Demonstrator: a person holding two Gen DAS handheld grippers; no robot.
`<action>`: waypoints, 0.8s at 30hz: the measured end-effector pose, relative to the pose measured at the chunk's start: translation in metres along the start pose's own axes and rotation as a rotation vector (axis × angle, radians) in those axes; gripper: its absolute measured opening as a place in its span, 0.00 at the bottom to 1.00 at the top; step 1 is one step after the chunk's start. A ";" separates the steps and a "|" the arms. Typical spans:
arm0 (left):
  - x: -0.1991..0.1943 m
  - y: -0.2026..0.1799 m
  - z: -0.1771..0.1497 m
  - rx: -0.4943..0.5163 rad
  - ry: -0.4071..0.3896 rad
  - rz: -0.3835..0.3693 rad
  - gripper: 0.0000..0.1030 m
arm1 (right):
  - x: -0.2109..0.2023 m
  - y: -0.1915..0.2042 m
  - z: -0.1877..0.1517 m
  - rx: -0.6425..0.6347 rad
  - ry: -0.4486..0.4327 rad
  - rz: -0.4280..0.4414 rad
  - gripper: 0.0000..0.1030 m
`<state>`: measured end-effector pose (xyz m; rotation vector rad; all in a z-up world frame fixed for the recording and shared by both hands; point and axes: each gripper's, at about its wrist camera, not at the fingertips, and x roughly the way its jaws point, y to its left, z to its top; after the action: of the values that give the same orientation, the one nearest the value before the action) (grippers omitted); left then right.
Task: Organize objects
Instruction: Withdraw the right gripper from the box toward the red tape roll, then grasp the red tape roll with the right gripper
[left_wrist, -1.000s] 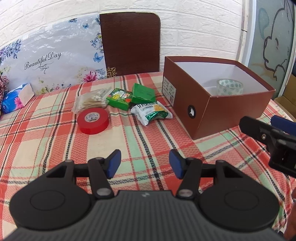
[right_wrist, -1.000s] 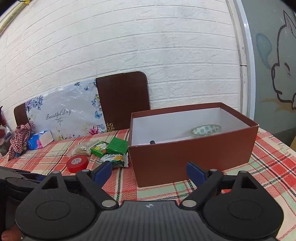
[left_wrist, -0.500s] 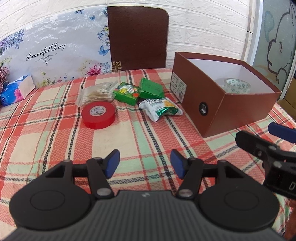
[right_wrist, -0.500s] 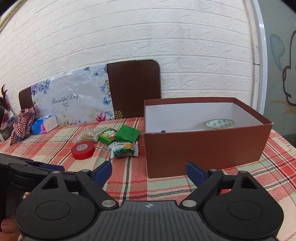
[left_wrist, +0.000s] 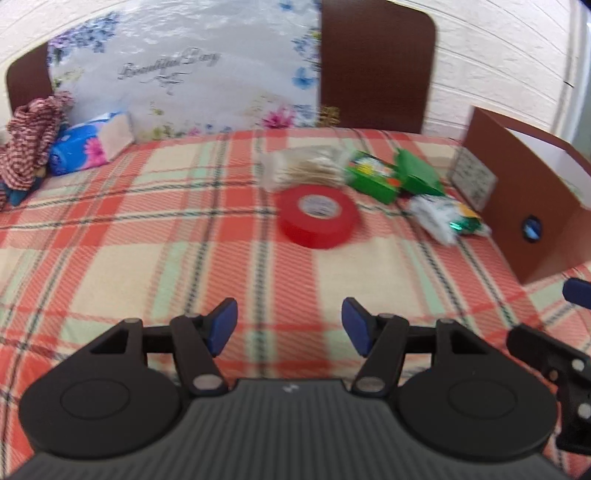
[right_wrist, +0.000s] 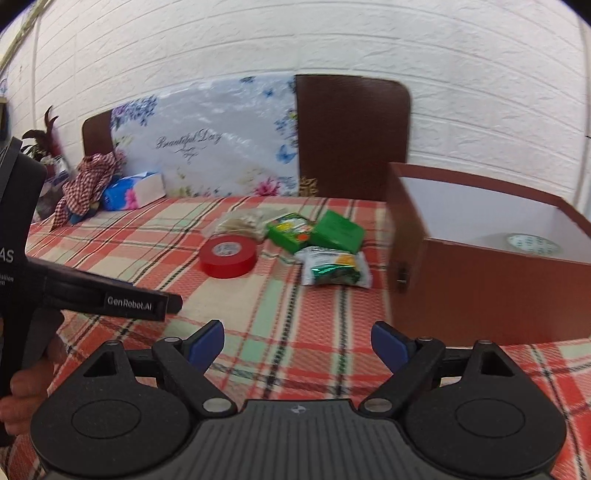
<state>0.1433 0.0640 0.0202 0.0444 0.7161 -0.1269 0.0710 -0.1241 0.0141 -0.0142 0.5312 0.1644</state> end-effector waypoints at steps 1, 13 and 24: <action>0.004 0.011 0.002 -0.018 -0.003 0.024 0.63 | 0.008 0.004 0.002 -0.002 0.008 0.016 0.85; 0.037 0.091 -0.014 -0.159 -0.129 0.185 0.79 | 0.141 0.050 0.038 -0.159 0.073 0.078 0.82; 0.040 0.092 -0.014 -0.184 -0.140 0.178 0.79 | 0.139 0.050 0.038 -0.210 0.070 0.100 0.71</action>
<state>0.1759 0.1522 -0.0172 -0.0758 0.5783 0.1059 0.2001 -0.0516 -0.0215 -0.1991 0.5834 0.3177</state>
